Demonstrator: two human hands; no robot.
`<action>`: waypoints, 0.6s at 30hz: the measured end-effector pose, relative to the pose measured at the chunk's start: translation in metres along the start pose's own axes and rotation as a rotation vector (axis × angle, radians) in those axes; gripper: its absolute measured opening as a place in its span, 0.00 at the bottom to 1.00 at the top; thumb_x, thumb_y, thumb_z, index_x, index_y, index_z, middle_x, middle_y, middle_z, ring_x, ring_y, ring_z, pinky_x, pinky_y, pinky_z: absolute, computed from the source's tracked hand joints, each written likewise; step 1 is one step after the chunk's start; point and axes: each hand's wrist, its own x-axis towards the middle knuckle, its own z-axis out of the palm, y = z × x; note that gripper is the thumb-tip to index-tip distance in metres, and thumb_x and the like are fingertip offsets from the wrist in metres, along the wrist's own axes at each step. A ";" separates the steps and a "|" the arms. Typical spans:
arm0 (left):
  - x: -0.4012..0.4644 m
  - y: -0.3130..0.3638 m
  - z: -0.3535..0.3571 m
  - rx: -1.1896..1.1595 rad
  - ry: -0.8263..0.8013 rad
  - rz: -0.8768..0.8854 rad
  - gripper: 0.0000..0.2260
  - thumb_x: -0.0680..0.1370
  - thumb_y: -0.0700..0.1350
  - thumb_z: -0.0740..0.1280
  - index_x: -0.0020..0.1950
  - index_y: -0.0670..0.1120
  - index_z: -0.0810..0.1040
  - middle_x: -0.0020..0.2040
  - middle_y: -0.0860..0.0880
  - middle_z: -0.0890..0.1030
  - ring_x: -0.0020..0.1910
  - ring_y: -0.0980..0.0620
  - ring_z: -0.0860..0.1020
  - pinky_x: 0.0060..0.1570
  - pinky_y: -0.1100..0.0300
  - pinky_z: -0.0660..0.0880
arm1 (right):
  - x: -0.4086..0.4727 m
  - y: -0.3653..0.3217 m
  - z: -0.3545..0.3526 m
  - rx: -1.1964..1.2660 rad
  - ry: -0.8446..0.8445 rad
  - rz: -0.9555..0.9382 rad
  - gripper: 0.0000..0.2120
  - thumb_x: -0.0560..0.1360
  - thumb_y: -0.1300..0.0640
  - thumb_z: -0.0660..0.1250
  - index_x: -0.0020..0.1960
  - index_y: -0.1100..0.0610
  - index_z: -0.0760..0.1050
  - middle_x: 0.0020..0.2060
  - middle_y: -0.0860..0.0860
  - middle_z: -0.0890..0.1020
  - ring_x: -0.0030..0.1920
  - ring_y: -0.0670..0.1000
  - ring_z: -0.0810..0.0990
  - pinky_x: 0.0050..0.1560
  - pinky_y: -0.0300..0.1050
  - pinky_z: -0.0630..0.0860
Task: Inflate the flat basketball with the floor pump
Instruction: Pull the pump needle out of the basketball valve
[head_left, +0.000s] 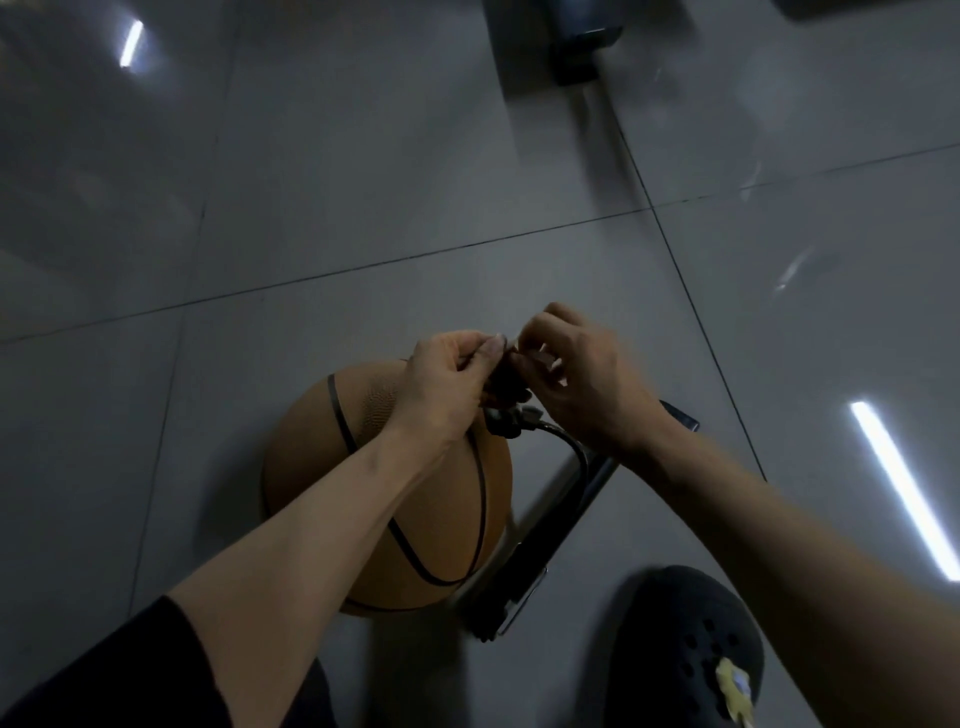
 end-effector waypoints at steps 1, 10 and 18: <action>0.001 -0.001 0.000 0.003 0.019 0.001 0.11 0.80 0.43 0.59 0.46 0.40 0.80 0.38 0.45 0.82 0.37 0.51 0.82 0.36 0.62 0.79 | -0.002 0.000 0.000 0.080 -0.016 0.032 0.08 0.75 0.51 0.62 0.46 0.56 0.71 0.47 0.49 0.74 0.44 0.51 0.80 0.42 0.48 0.81; 0.007 -0.003 0.003 -0.010 0.084 0.011 0.11 0.79 0.45 0.62 0.43 0.41 0.80 0.34 0.45 0.82 0.32 0.51 0.81 0.31 0.64 0.77 | -0.011 -0.001 0.005 0.461 -0.020 0.183 0.04 0.79 0.60 0.61 0.47 0.60 0.71 0.41 0.52 0.78 0.42 0.48 0.80 0.44 0.47 0.81; 0.011 0.003 0.016 0.062 -0.061 0.056 0.11 0.79 0.47 0.61 0.47 0.41 0.78 0.36 0.48 0.80 0.34 0.54 0.80 0.36 0.65 0.76 | -0.011 0.004 0.004 0.668 0.123 0.382 0.12 0.82 0.57 0.54 0.44 0.60 0.71 0.32 0.51 0.71 0.30 0.46 0.68 0.30 0.41 0.68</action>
